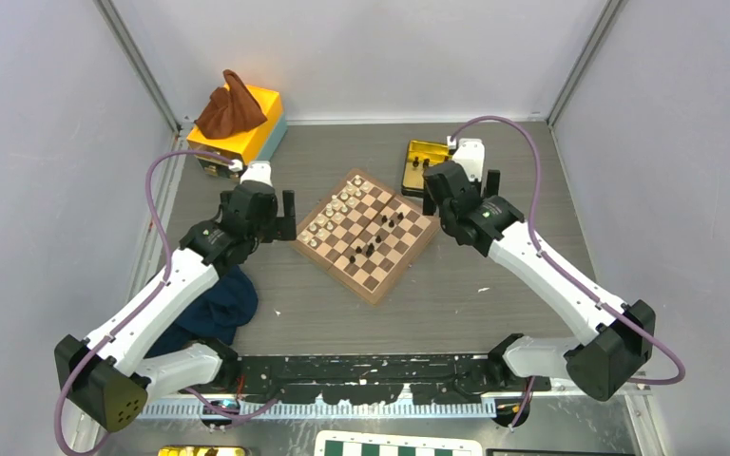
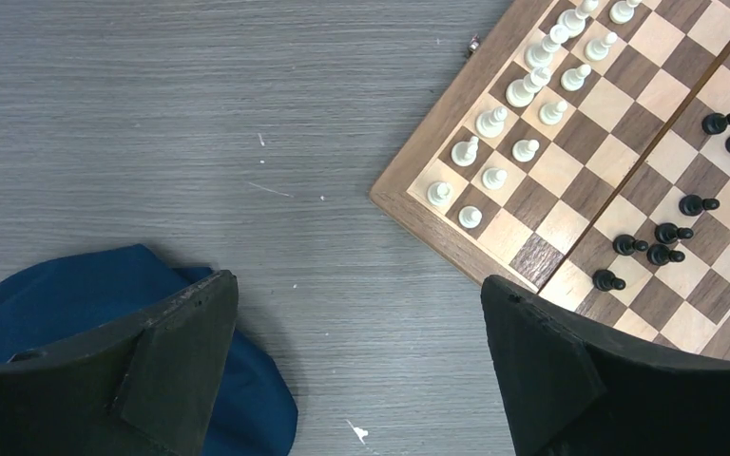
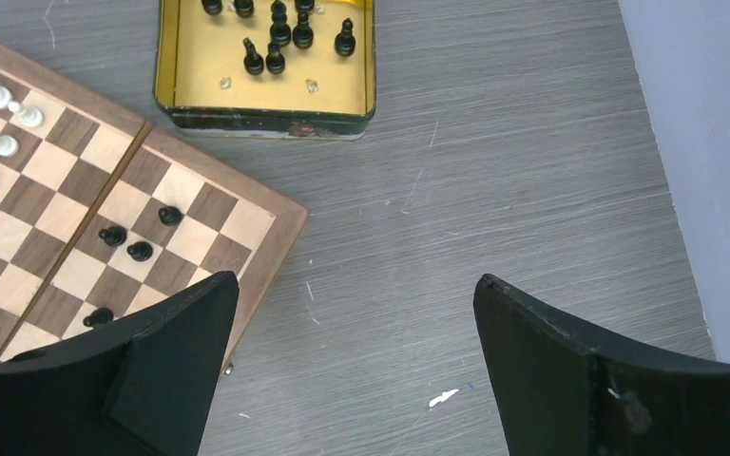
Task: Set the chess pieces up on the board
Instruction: Move the chess piece to the chessboard.
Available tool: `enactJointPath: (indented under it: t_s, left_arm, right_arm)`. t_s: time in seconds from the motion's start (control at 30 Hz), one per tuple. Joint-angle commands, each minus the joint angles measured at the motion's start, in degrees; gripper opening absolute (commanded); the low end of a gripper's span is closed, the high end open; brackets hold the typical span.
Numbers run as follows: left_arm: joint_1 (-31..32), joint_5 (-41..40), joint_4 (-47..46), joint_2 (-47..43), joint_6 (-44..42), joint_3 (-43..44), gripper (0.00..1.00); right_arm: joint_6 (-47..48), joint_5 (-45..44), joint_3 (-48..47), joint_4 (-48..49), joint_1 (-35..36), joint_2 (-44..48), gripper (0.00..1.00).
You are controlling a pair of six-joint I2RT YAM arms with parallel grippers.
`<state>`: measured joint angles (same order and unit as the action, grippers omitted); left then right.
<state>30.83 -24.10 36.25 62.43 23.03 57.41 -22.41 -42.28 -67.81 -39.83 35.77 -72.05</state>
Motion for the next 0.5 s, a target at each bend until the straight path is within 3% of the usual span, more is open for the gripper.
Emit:
enactJointPath:
  t_s: [0.0,0.07,0.13,0.2,0.27,0.33,0.47]
  left_arm:
    - [-0.93,2.00,-2.40,-0.05,-1.36,0.88,1.00]
    - [-1.03,3.35,-2.45,0.12,-0.90,0.72,1.00]
    - [-1.03,5.02,-2.80,0.32,-0.10,0.12,1.00]
    - [-1.03,6.07,-3.27,0.55,0.57,-0.58,1.00]
    - [-1.05,6.34,-3.54,0.67,0.79,-1.31,1.00]
    - [-1.03,6.04,-3.74,0.67,0.87,-1.86,1.00]
    - [-1.04,6.23,-4.40,0.80,0.86,-2.72,1.00]
  right_arm:
    - [0.53,1.74,0.01,5.79,-0.83,2.33,1.00]
    - [0.47,2.93,-1.15,5.34,-0.94,-0.69,1.00]
    - [-0.06,5.57,-3.36,4.01,-1.22,-5.58,0.89]
    - [-1.91,7.84,-6.68,1.68,-1.18,-11.64,0.70]
    - [-4.10,9.83,-10.41,-0.53,-1.19,-17.37,0.43]
    - [-5.73,11.28,-12.96,-1.05,-1.21,-21.54,0.27]
    - [-7.10,12.74,-15.48,0.06,-1.18,-26.60,0.25]
